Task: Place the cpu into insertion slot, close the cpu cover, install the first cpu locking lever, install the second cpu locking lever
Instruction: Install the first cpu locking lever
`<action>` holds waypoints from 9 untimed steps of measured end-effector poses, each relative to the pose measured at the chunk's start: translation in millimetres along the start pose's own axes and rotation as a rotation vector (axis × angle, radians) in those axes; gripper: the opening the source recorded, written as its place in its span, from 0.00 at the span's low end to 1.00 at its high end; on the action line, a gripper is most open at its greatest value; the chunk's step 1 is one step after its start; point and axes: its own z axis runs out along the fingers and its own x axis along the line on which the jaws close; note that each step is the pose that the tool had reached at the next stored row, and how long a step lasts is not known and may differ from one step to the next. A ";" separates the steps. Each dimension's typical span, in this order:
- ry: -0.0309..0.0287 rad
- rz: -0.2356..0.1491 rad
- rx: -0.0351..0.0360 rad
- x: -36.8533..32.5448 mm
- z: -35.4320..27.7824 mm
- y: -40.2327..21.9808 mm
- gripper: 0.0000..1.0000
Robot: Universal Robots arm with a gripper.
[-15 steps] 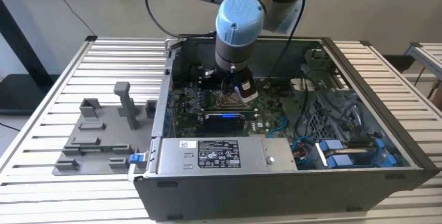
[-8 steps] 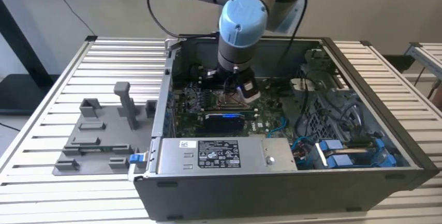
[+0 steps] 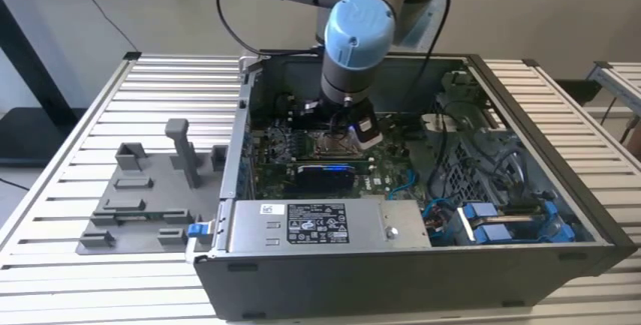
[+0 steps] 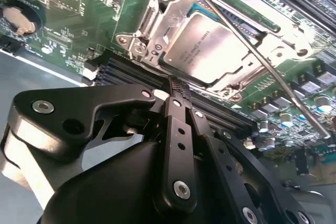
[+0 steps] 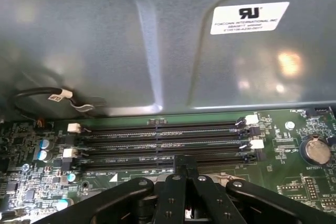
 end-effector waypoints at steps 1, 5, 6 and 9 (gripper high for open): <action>0.0002 0.000 0.0000 -0.5 0.0 0.0 0.11; 0.0004 0.000 -0.0006 -2.3 0.3 0.2 0.11; 0.0005 0.001 -0.0019 -2.2 0.2 0.1 0.11; 0.0018 0.001 -0.0213 -2.6 0.5 0.1 0.11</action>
